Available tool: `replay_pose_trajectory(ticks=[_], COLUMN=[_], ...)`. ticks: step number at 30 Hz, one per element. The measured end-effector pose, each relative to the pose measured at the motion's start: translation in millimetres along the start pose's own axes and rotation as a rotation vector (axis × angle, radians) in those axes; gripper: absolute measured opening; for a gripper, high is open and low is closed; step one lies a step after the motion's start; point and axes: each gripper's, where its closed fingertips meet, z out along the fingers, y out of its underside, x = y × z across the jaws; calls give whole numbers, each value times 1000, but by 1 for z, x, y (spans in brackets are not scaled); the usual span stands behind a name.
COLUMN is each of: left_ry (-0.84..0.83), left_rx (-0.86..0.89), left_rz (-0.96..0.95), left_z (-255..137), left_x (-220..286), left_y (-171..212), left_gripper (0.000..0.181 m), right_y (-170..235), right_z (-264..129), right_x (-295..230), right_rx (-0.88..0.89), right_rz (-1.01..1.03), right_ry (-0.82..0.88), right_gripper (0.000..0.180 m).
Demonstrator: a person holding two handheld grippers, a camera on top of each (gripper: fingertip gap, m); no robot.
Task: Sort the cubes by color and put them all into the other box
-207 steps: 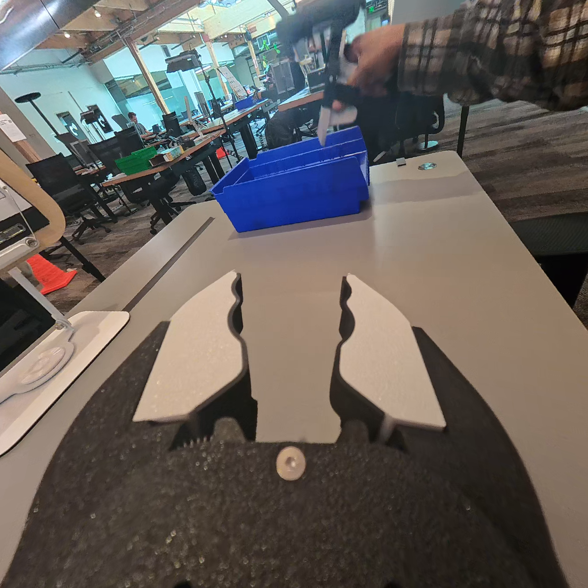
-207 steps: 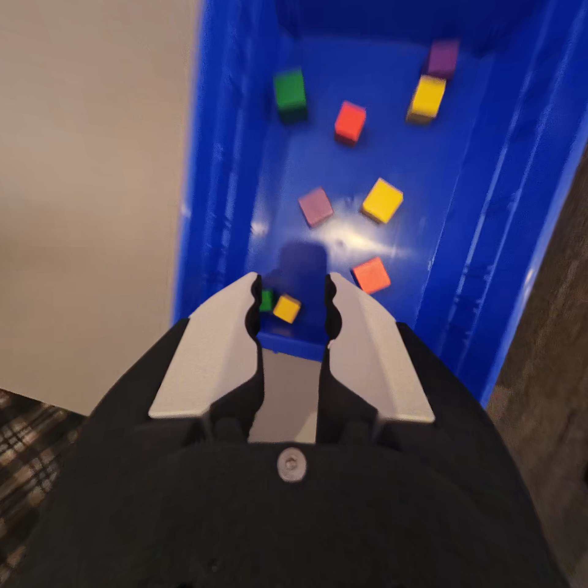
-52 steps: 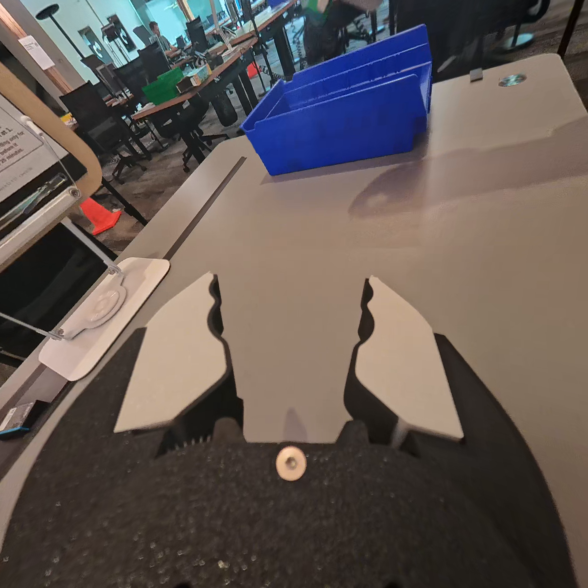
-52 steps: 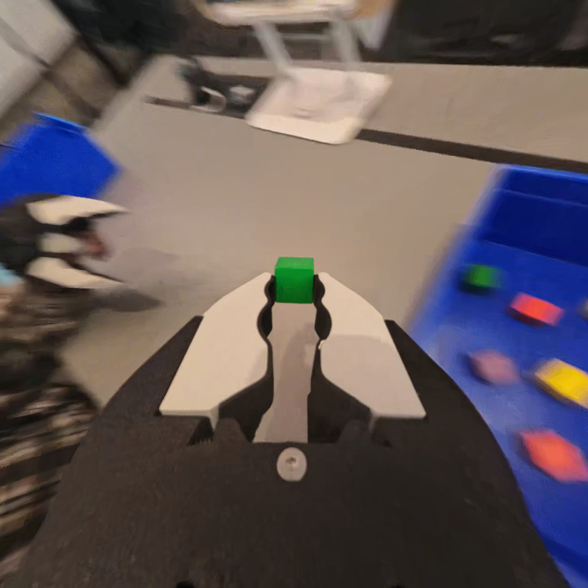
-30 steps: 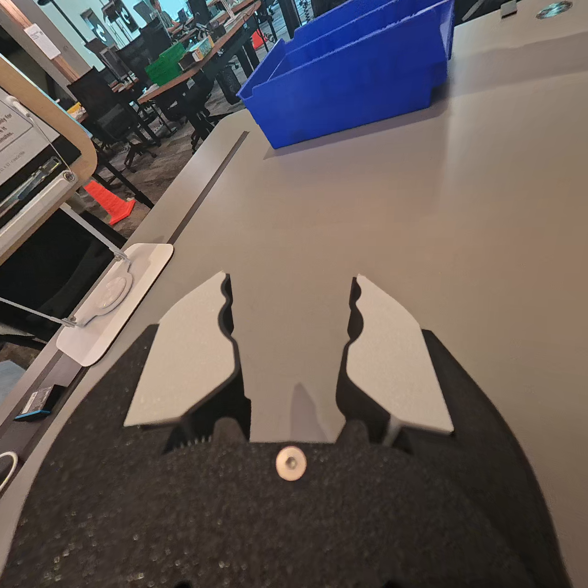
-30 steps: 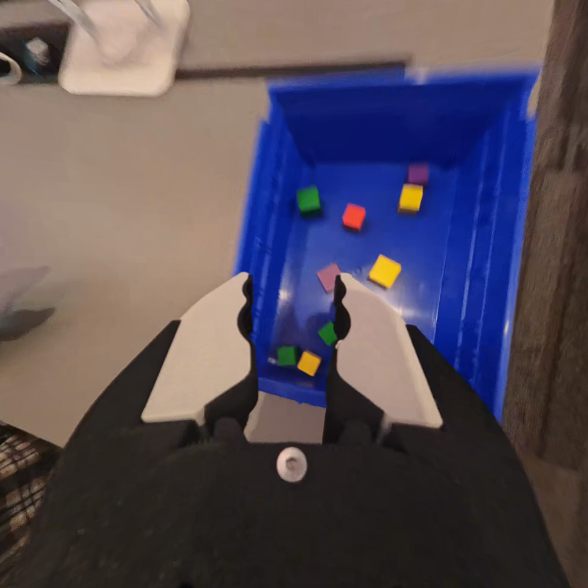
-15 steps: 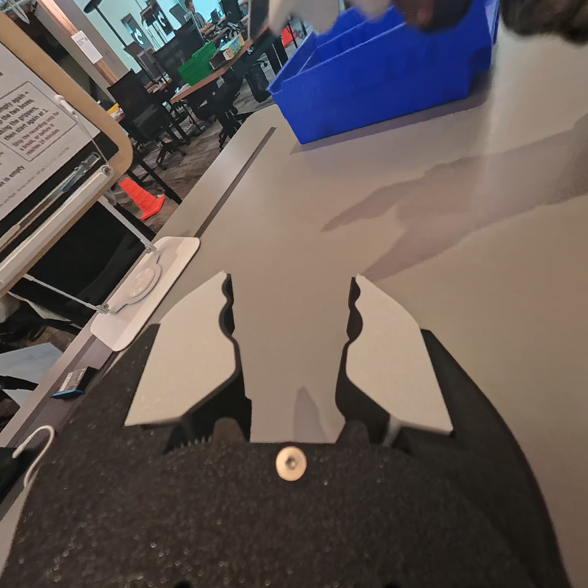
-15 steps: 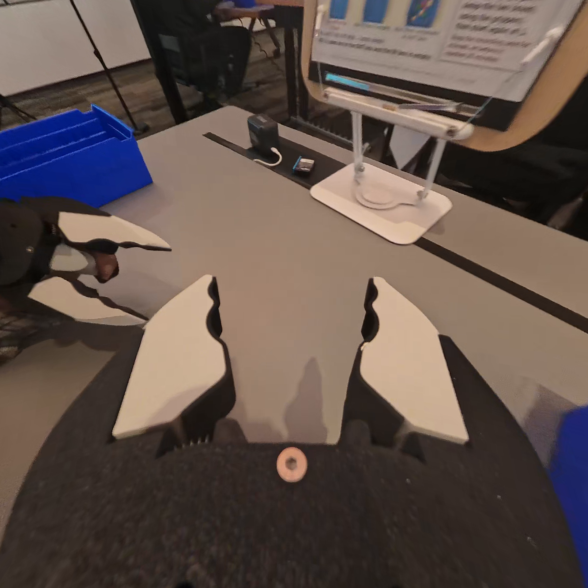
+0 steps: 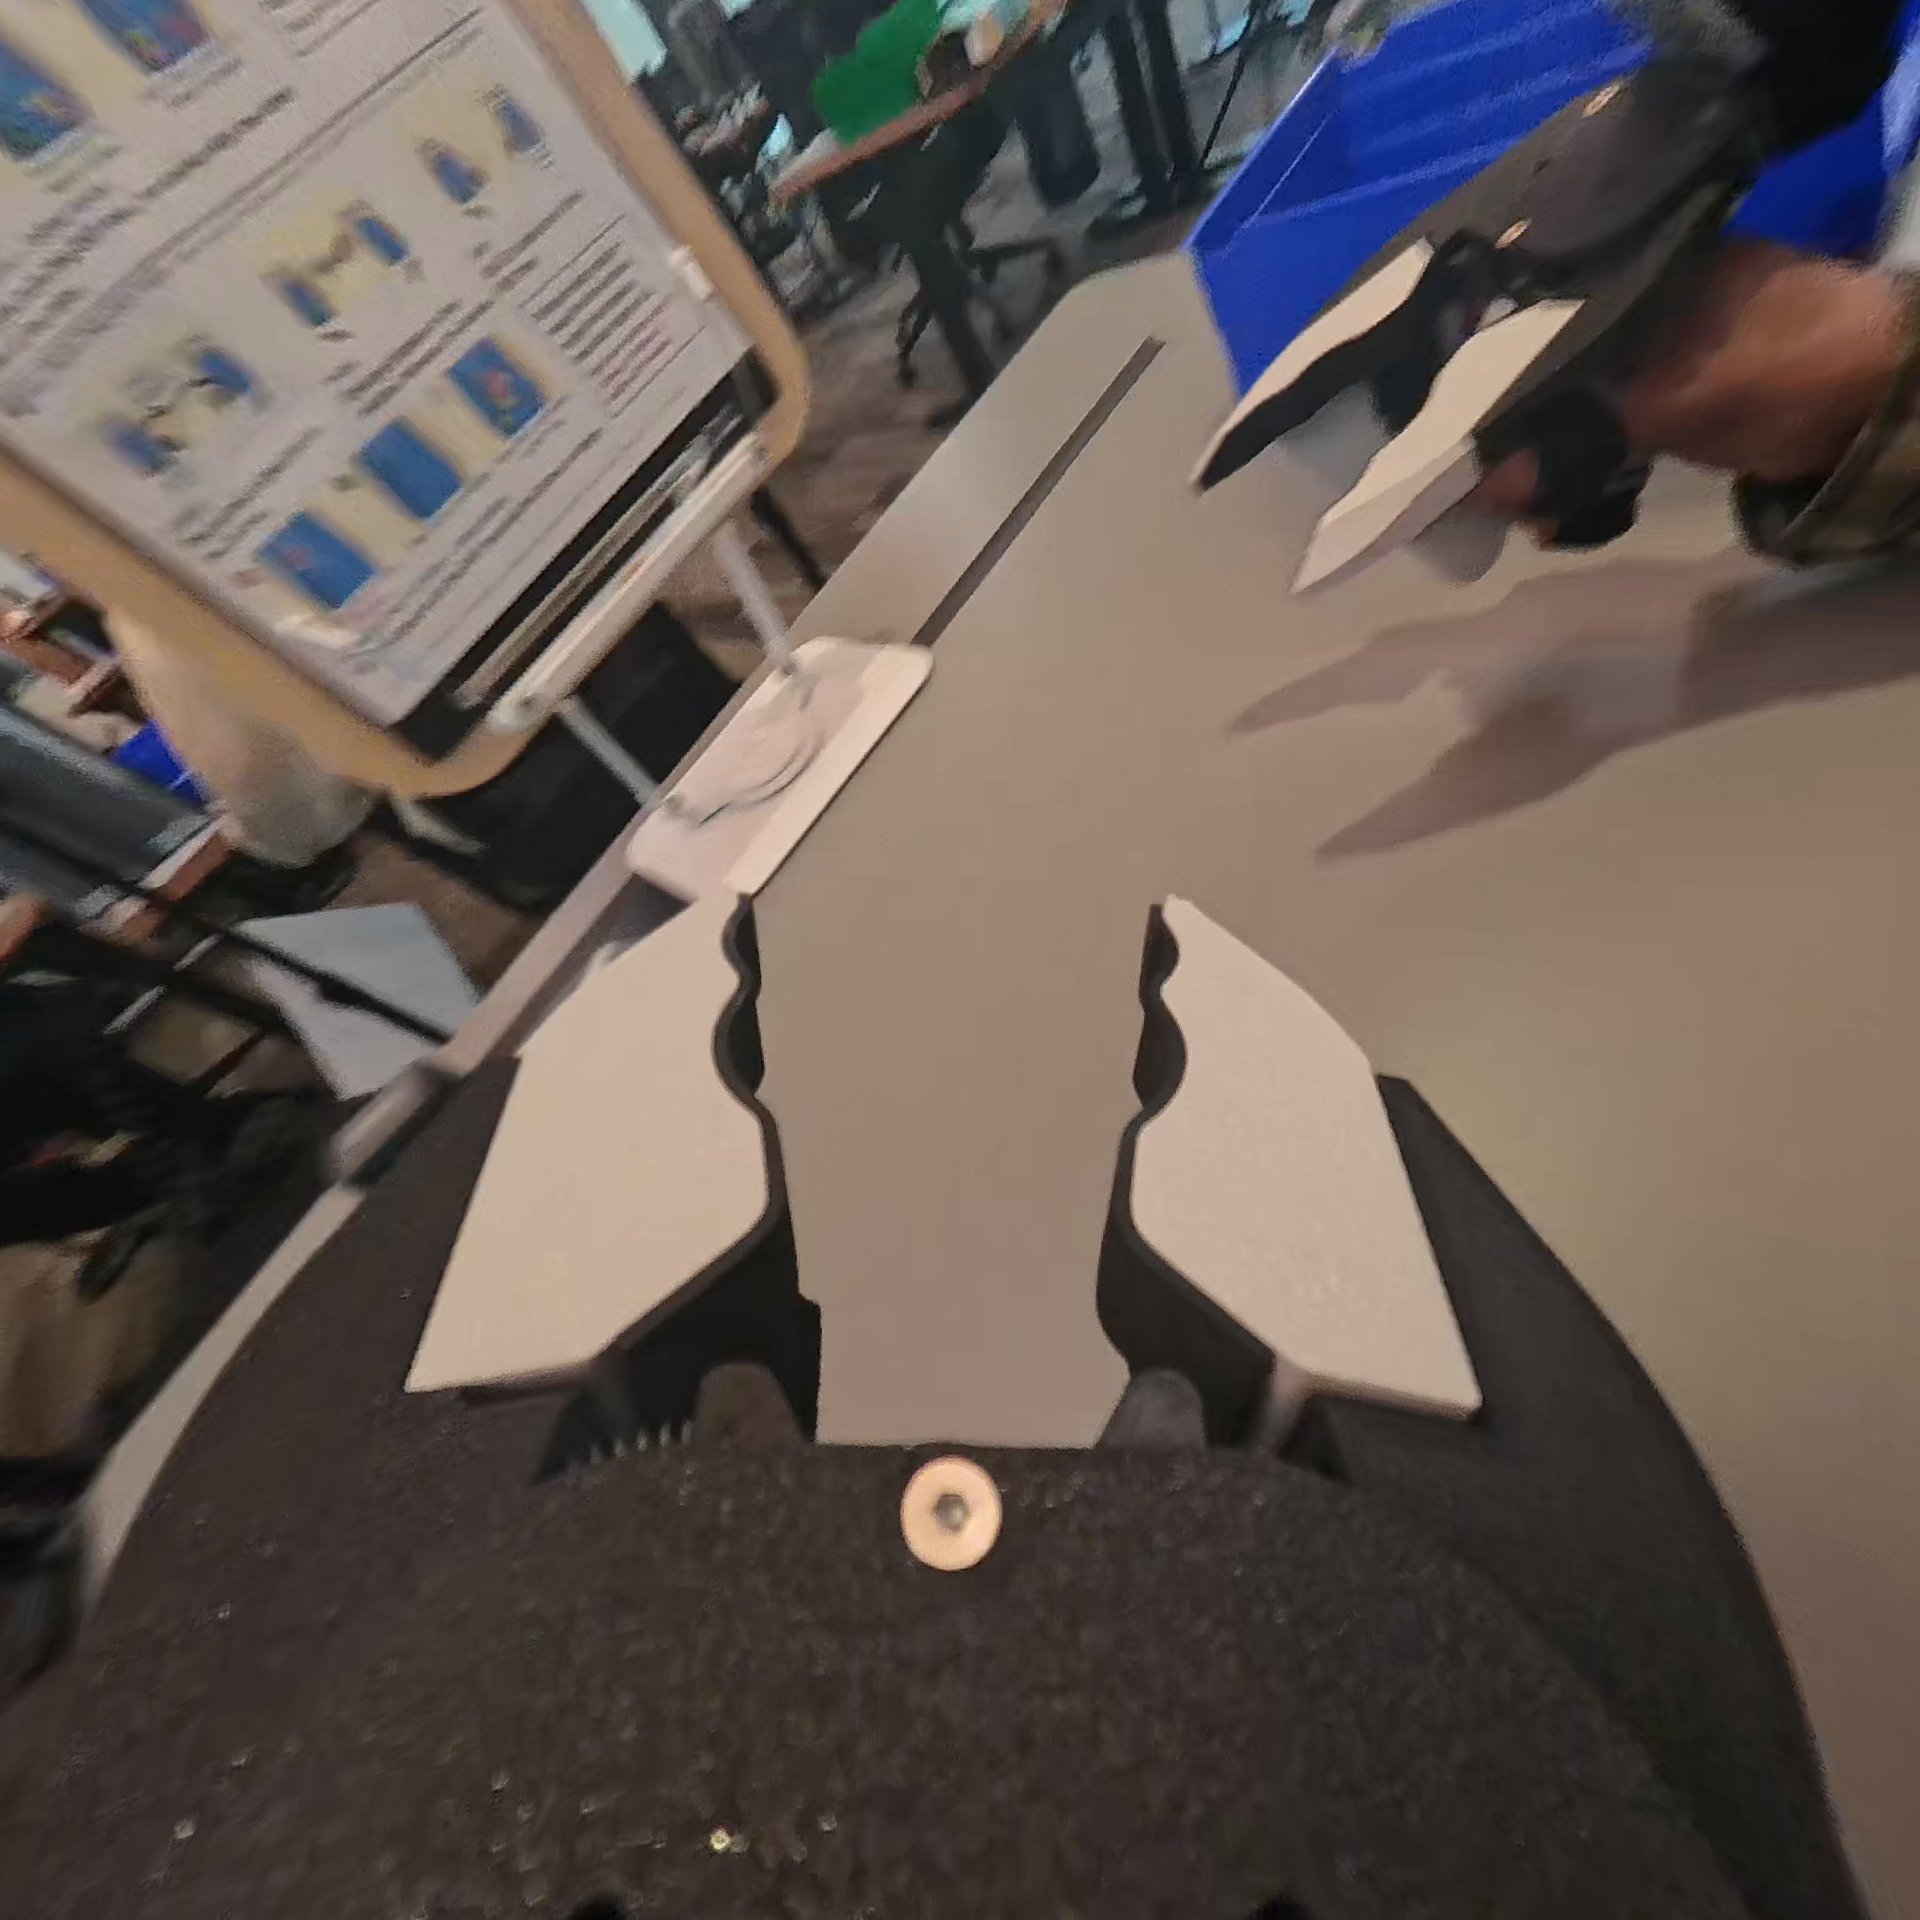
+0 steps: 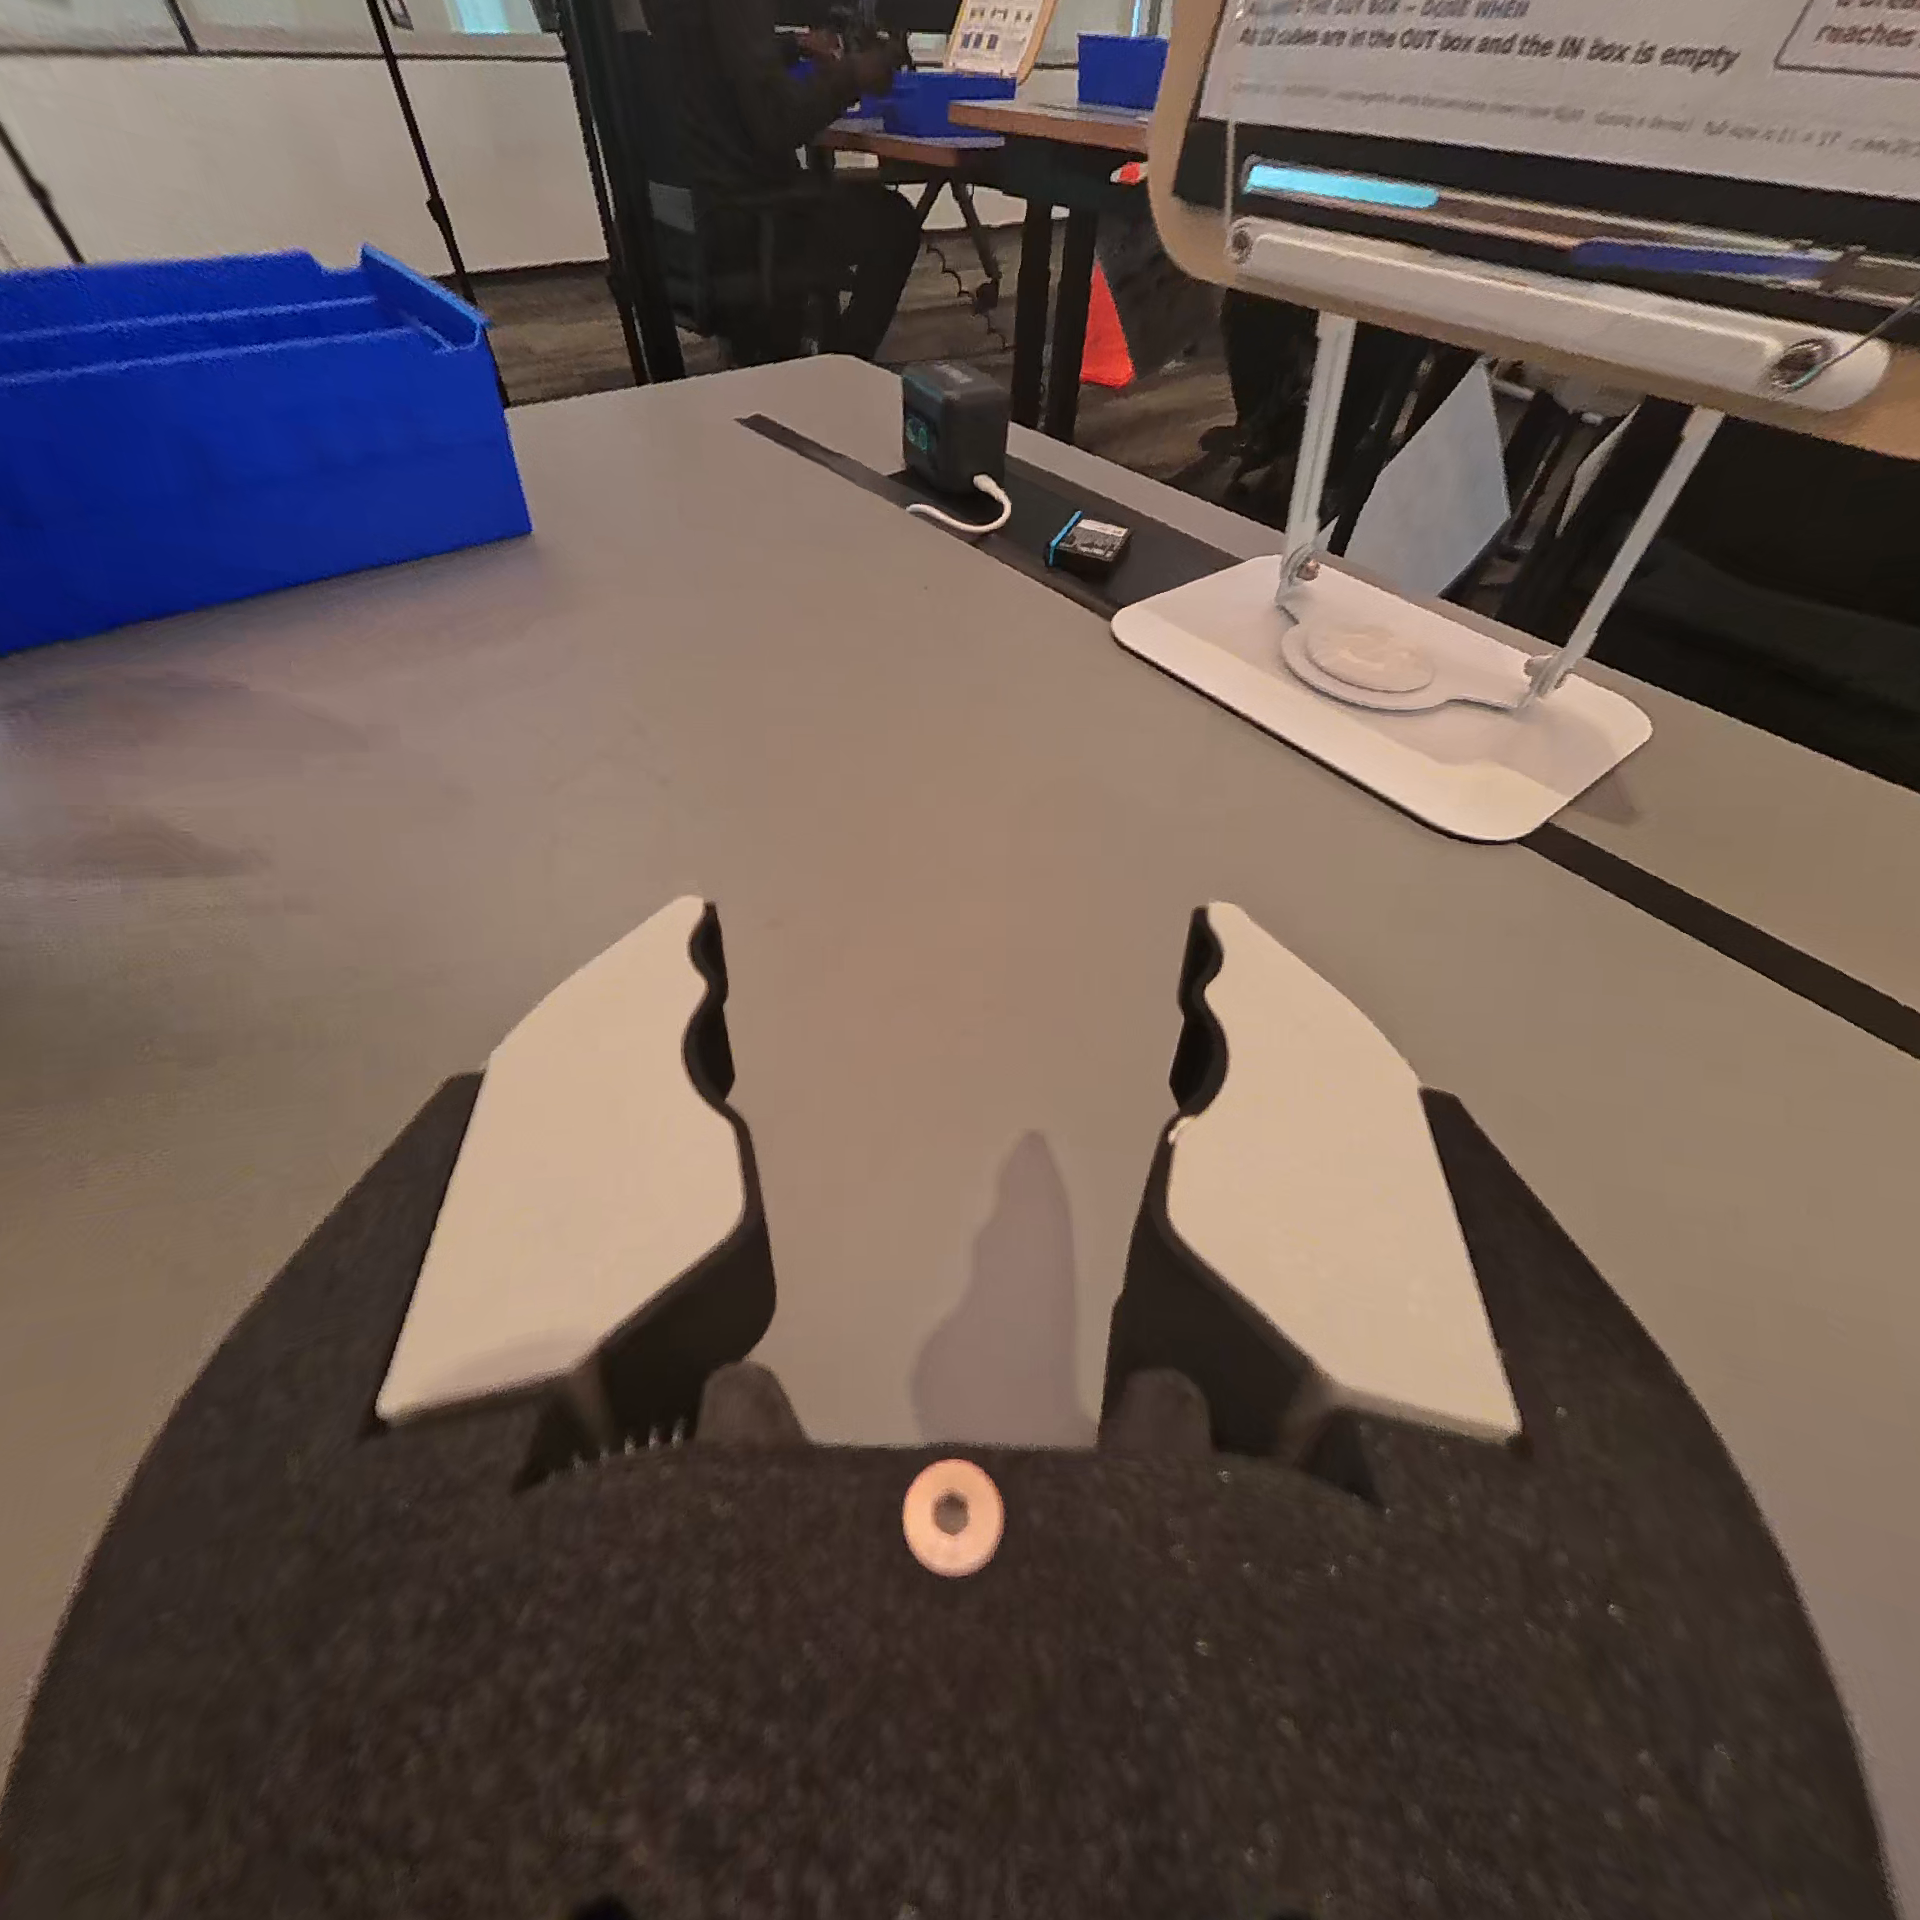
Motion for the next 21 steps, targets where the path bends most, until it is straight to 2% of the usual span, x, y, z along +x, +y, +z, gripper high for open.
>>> replay_pose_trajectory(ticks=[3,5,8,11,13,15,21], left_ry=[-82,-104,-159,-296,-338,-313,-78], left_rx=[-162,-312,-499,-638,-719,-789,-989], left_rz=[38,9,-129,-348,-443,-517,-642], left_z=[-70,-117,-175,-215,-230,-235,-227], left_x=[-53,-85,-122,-141,-137,-123,-75], left_y=[29,62,118,169,198,222,269], left_gripper=[68,68,68,71,74,75,78], right_y=[4,6,9,9,6,3,-9], right_z=[3,5,11,17,20,23,29], right_x=[-6,-9,-14,-18,-21,-26,-41], right_rx=[-16,-22,-27,-40,-56,-83,-150], right_rz=[-14,-14,14,58,57,39,-6], right_ry=[-20,-32,-47,-42,-32,-21,-25], right_gripper=[82,82,82,82,82,82,82])
